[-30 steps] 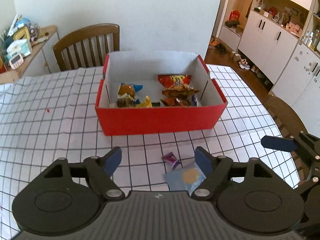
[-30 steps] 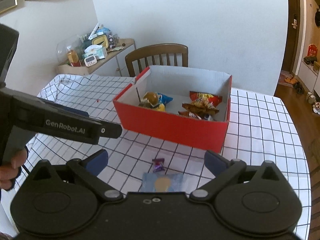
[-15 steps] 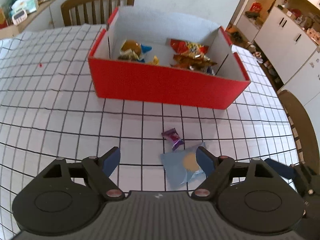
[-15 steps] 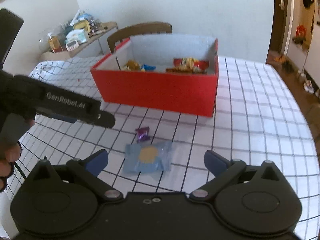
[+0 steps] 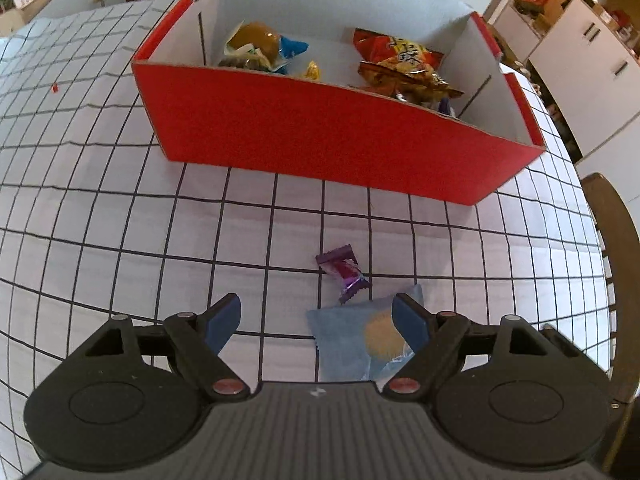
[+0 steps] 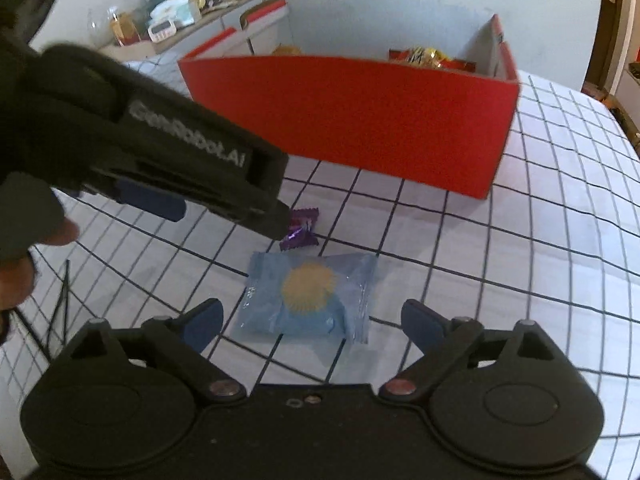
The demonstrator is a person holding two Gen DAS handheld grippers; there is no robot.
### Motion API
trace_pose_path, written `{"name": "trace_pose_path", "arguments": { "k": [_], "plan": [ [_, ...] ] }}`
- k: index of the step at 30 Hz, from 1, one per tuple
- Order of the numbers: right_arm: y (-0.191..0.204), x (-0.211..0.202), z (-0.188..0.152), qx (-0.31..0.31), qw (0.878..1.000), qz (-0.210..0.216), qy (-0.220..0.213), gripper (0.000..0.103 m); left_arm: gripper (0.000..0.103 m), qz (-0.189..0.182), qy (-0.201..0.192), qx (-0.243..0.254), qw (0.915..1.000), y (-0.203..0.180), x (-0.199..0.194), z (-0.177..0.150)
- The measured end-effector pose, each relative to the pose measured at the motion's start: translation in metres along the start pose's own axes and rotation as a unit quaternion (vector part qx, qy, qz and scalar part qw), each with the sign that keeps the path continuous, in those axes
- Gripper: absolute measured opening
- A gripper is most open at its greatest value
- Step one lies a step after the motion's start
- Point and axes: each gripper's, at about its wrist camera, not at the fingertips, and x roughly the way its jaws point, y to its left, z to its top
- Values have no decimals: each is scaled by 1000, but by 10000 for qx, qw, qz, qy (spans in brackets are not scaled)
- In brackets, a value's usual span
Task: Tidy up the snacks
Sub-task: 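Move both tools back toward the blue cake and purple candy, then grasp the blue wrapped cake with the right tool while the left tool grasps the purple candy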
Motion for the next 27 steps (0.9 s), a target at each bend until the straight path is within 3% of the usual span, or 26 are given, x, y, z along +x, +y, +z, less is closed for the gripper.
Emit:
{"name": "trace_pose_path", "arguments": {
  "k": [14,20,27],
  "plan": [
    [22,24,-4,-814,9959,-397,-2,79,83,128,73,-152,9998,4,11,7],
    [22,18,-4,-601,9971,-436,-158,51,83,209,66,-88,9997,-2,16,8],
    [5,5,-10,-299,9984,-430,-193,46,82,206,98,-117,9997,-10,24,13]
  ]
}}
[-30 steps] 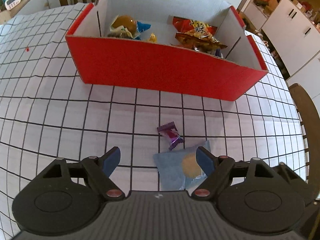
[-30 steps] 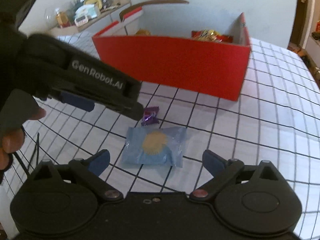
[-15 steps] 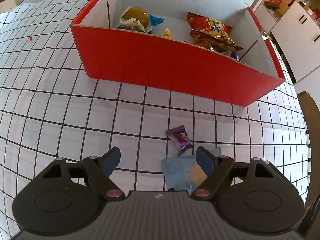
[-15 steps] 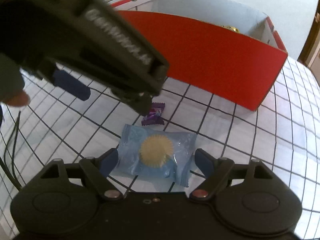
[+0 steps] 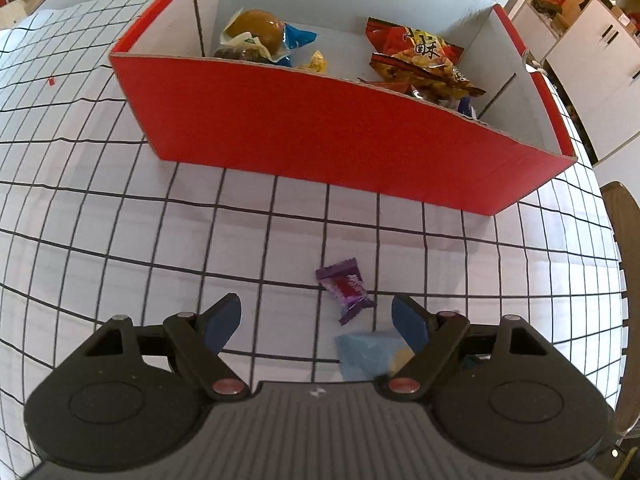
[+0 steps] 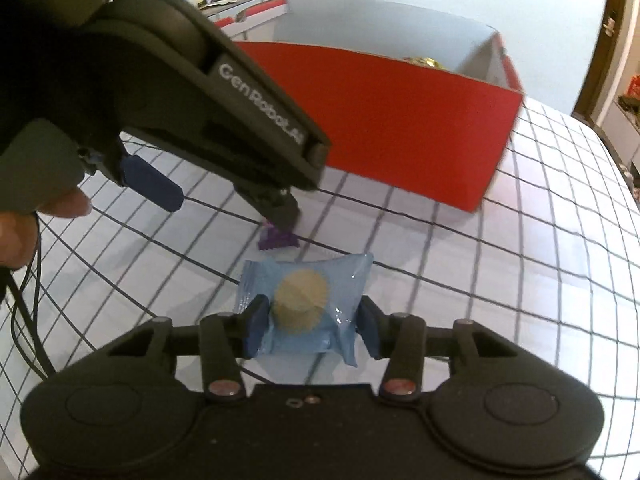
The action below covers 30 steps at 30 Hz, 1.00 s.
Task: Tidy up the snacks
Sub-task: 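Grasp the blue wrapped cake with the right tool while the left tool grasps the purple candy, then carry the blue cake and purple candy over the red box with both tools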
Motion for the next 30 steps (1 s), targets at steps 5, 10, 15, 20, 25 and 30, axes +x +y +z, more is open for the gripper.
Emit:
{"name": "trace_pose_path", "arguments": {
  "k": [5,10,15,20,25,30],
  "plan": [
    [-23,-15,-11,427,9991,5,44,46,82,56,29,-77,10000,-9,13,5],
    [-37,-24,-16,627,9980,-49,50,46,70,271,4,-111,9996,-15,27,6],
    [-46,-30,-17,739,9973,-25,0,46,62,388,-110,54,9992,-23,30,5],
    [-48,-33,-15,791,9968,-50,-39,46,39,541,-237,159,9981,-26,26,-3],
    [-49,-32,-12,856,9963,-94,-45,46,20,563,-275,168,9979,-19,19,-12],
    [-47,-44,-9,932,9955,-103,-129,46,19,496,-361,162,9980,-9,7,-20]
  ]
}}
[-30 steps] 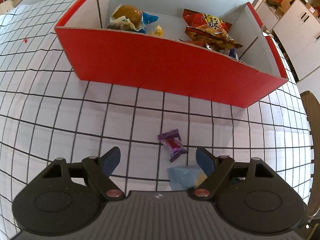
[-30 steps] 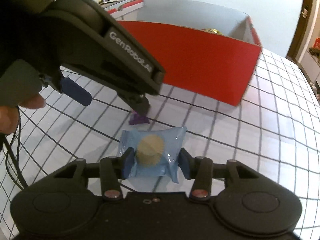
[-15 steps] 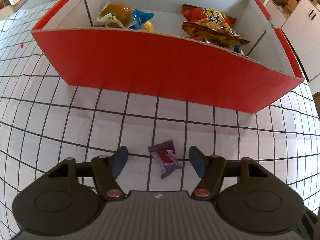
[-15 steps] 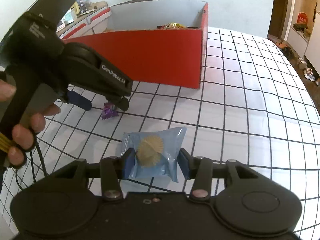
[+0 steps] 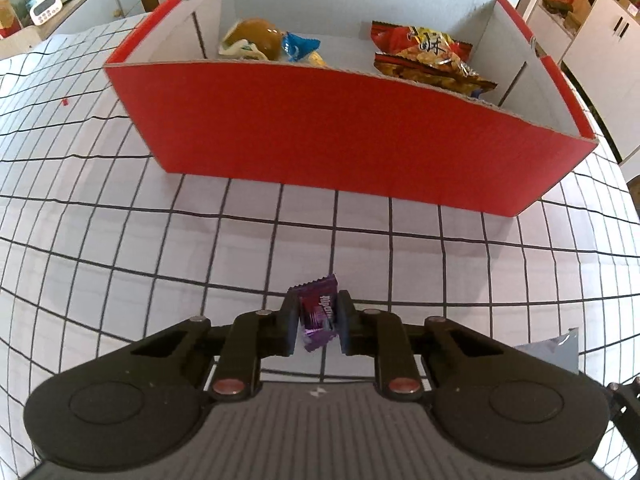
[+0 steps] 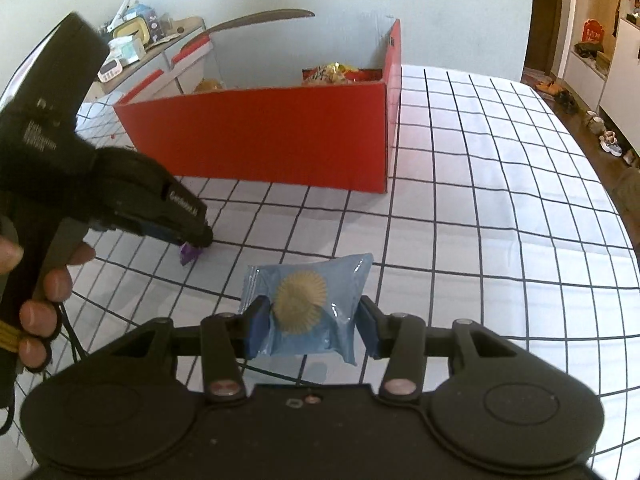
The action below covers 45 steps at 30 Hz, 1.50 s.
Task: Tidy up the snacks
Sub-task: 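Carry the blue cake and purple candy over the red box with both tools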
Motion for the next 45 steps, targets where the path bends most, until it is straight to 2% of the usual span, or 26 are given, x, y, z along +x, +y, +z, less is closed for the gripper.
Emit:
{"name": "trace_pose_path", "arguments": {
  "k": [4,10,23,34,45],
  "plan": [
    [2,-10,3,37,10000,-4,-82,46,19,-117,-64,-57,9999,11,-20,-5],
    [6,-34,11,52,9996,25,-261,46,19,-87,-188,-118,9997,20,-53,-1],
    [29,-75,42,-103,9972,96,-739,46,19,-224,-835,-3,9963,35,-130,4],
    [43,-94,83,-213,9933,45,-1131,46,19,-178,-1394,271,9897,35,-176,33],
    [45,-85,124,-179,9920,-53,-1251,46,19,-236,-1515,363,9875,31,-186,71]
  ]
}}
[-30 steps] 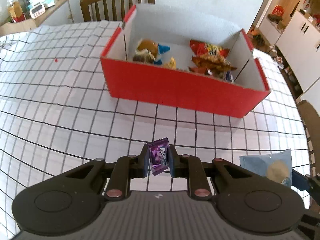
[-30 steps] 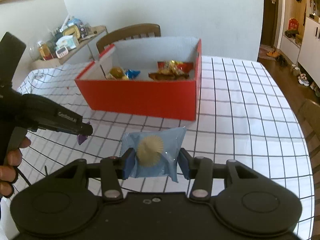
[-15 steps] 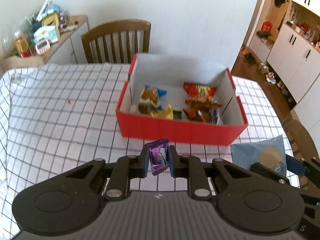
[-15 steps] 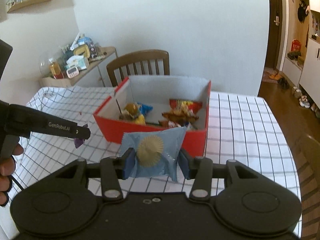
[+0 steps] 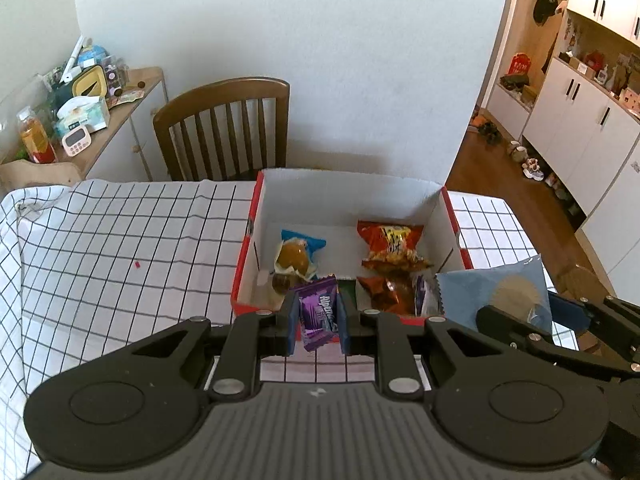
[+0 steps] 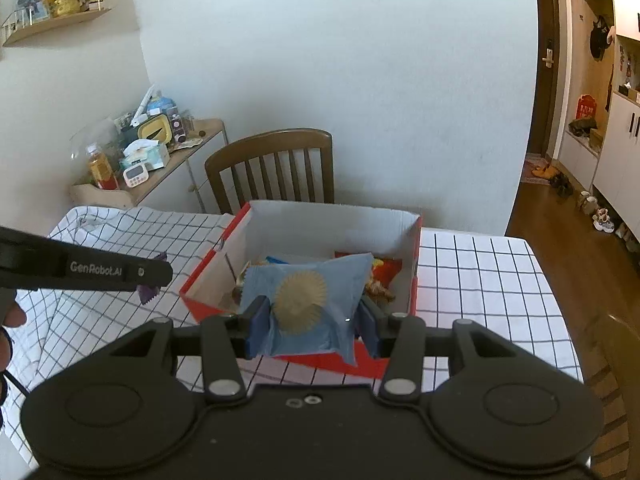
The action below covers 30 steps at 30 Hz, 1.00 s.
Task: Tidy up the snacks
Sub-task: 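Carry the blue cake and purple candy over the red box with both tools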
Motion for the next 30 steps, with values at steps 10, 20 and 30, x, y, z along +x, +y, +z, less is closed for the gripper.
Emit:
{"name": "trace_pose_path", "arguments": {
  "k": [10,20,30],
  "plan": [
    [-13,41,21,80,9996,-132,244,46,19,88,50,-12,9999,2,34,27],
    [-19,88,20,58,9980,-196,597,46,19,193,444,-9,9988,4,89,39],
    [-26,131,15,-8,9948,-219,998,46,19,307,797,92,9963,4,137,40]
  ]
}}
